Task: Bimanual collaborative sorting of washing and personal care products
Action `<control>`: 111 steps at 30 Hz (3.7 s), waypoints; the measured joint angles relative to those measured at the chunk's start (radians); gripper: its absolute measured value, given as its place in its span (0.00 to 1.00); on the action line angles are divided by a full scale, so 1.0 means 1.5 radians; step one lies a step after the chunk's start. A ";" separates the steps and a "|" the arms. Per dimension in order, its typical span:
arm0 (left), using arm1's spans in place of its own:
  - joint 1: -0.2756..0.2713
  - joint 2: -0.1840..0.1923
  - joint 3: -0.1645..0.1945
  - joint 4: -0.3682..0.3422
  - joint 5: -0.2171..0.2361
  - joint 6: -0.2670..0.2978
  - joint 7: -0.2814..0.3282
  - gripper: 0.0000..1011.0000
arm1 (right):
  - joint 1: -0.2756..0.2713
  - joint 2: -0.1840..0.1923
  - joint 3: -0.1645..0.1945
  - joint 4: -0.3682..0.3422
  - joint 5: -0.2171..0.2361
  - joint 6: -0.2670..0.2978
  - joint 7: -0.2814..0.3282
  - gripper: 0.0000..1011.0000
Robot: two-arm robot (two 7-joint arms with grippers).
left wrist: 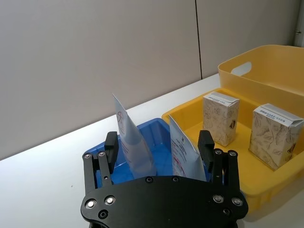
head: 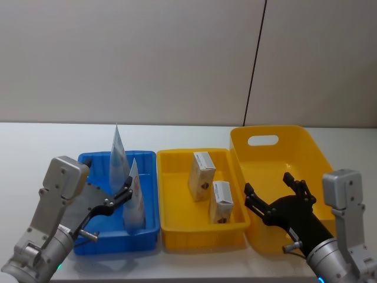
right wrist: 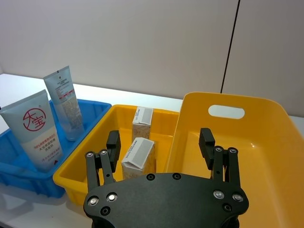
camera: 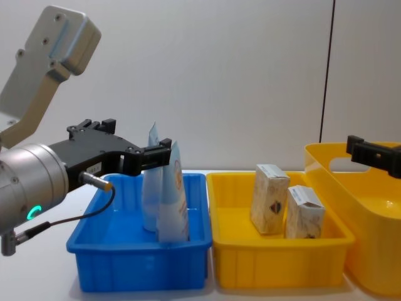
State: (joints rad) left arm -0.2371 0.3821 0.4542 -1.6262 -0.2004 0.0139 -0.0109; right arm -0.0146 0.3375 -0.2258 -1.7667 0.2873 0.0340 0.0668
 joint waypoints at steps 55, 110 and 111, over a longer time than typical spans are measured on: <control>0.000 0.000 0.000 0.000 0.000 0.000 0.000 0.99 | 0.000 0.000 0.000 0.000 0.000 0.000 0.000 0.99; 0.000 0.000 0.000 0.000 0.000 0.000 0.000 0.99 | 0.034 -0.015 -0.023 -0.069 0.009 0.275 -0.033 0.99; 0.000 0.000 0.000 0.000 0.000 0.000 0.000 0.99 | 0.036 -0.015 -0.025 -0.070 0.009 0.281 -0.034 0.99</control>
State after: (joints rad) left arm -0.2371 0.3821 0.4543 -1.6262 -0.2003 0.0139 -0.0109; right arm 0.0387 0.3147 -0.2627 -1.8714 0.3002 0.4559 0.0161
